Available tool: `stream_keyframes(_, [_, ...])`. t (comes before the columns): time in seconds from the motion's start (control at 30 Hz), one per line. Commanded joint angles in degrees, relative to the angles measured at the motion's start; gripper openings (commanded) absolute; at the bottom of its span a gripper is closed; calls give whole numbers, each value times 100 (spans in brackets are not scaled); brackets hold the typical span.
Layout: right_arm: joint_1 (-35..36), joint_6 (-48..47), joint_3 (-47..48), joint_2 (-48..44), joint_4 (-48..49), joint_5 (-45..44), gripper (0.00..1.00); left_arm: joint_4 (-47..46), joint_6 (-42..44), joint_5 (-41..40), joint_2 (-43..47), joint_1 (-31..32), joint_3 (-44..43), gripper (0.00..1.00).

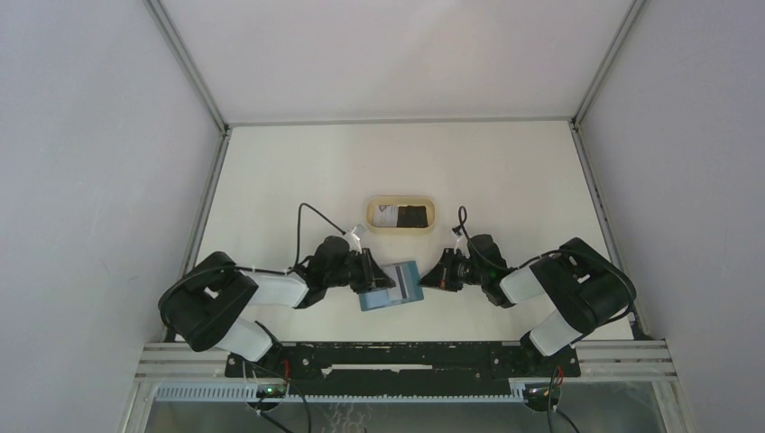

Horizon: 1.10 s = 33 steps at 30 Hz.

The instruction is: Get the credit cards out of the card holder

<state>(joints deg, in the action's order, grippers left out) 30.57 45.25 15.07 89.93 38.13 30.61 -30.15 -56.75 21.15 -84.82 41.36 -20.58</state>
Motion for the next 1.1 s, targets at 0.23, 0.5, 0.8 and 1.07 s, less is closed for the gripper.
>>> stream_keyframes(0.23, [11, -96, 117, 97, 232, 15, 0, 211, 226, -59, 386, -35, 159, 22])
stream_keyframes(0.5, [12, -97, 111, 129, 239, 24, 0, 275, 224, -65, 477, -60, 252, 21])
stream_keyframes(0.8, [13, -81, 110, 190, 274, 42, 0, 178, 165, -53, 624, -170, 365, 13])
stream_keyframes(1.07, [11, -99, 111, 169, 250, 38, 0, -79, 7, 17, 641, -208, 334, 8])
